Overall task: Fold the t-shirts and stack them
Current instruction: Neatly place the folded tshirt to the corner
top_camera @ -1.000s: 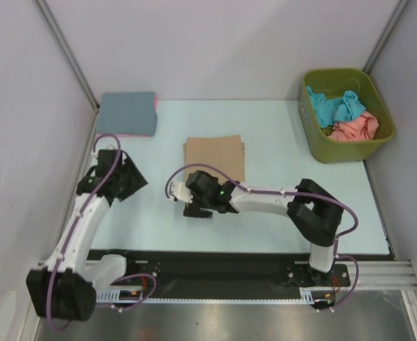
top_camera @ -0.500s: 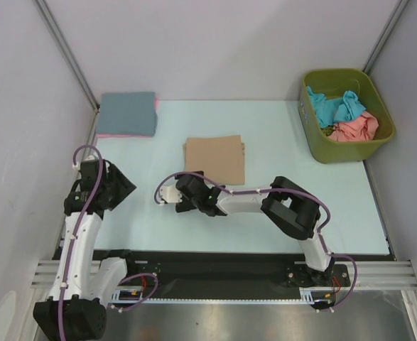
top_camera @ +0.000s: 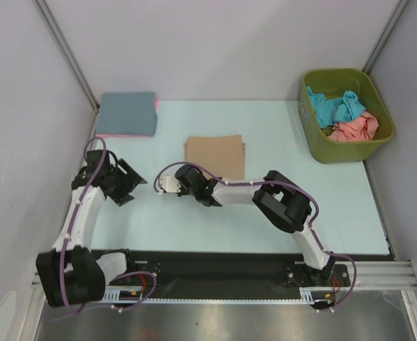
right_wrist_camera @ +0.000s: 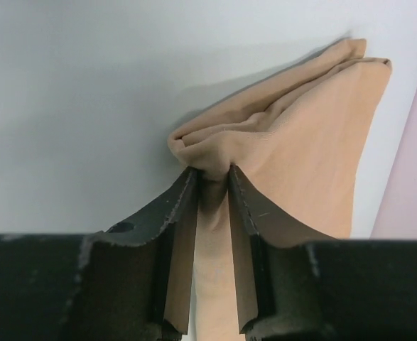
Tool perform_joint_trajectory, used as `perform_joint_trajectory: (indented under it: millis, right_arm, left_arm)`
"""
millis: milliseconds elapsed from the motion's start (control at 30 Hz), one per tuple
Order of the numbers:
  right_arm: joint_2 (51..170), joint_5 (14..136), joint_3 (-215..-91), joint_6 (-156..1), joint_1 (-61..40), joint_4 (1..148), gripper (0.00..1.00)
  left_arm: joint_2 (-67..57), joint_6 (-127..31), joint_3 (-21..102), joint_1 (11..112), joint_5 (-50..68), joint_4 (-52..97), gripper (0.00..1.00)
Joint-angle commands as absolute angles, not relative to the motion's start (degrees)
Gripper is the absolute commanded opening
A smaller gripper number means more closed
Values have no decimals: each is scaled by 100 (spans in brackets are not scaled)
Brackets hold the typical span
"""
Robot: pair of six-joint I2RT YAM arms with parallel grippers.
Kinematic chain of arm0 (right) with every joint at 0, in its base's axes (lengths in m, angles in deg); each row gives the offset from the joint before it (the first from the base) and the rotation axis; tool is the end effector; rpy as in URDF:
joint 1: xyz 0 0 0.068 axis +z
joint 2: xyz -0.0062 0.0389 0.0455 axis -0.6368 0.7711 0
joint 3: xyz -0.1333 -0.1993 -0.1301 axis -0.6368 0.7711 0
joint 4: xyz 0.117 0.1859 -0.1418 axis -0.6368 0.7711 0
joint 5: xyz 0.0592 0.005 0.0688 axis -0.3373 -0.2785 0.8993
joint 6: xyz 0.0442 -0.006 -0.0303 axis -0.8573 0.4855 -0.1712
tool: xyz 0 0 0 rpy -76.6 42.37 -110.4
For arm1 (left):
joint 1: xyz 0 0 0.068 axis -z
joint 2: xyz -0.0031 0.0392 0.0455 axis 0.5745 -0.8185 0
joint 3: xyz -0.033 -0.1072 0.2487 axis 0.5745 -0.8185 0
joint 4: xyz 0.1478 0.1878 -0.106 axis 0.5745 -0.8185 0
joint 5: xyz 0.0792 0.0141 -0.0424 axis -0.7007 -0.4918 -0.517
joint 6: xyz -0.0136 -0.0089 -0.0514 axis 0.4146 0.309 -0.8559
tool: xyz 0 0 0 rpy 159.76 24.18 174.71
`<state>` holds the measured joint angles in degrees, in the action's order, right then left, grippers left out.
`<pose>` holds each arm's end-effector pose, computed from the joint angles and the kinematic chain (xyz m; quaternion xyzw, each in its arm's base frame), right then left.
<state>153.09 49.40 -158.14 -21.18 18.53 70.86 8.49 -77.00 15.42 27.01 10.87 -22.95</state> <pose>0.2570 0.3925 0.1414 -0.6855 0.5794 -0.1076 0.4276 0.2046 0.0226 0.2499 -0.3738 0.8817 -0.1581 0.2405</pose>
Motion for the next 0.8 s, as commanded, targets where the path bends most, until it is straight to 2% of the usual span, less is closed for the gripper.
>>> perform_joint_trajectory:
  millis: [0,33,100,133,167,333,433,767]
  right_arm:
    - [15205,5096,-16082,-2314,1793,7250,27]
    - [15091,5166,-16090,-2332,1775,7285,23]
    - [14967,5342,-16108,-2332,1714,7530,15]
    - [14897,5360,-16108,-2358,1696,7549,5]
    - [14766,5413,-16108,-2376,1653,7636,1]
    - [14379,5729,-16047,-2516,1477,7927,0]
    - [14176,5826,-16038,-2648,1406,7980,0]
    - [13904,6230,-16152,-3008,1107,8077,0]
  left_arm:
    - [56,-7988,1489,2645,1850,-1371,77]
    - [-165,-8119,1480,2636,2121,-1167,82]
    - [-770,-8278,1489,2662,2500,-414,85]
    - [-983,-8418,1550,2715,2832,-165,100]
    - [-1211,-8463,1629,2741,2975,28,100]
    - [-2931,-8875,2453,3039,3757,1058,100]
    - [-3470,-8868,3225,3443,3654,831,100]
    - [-4965,-9931,4300,4271,3486,1498,100]
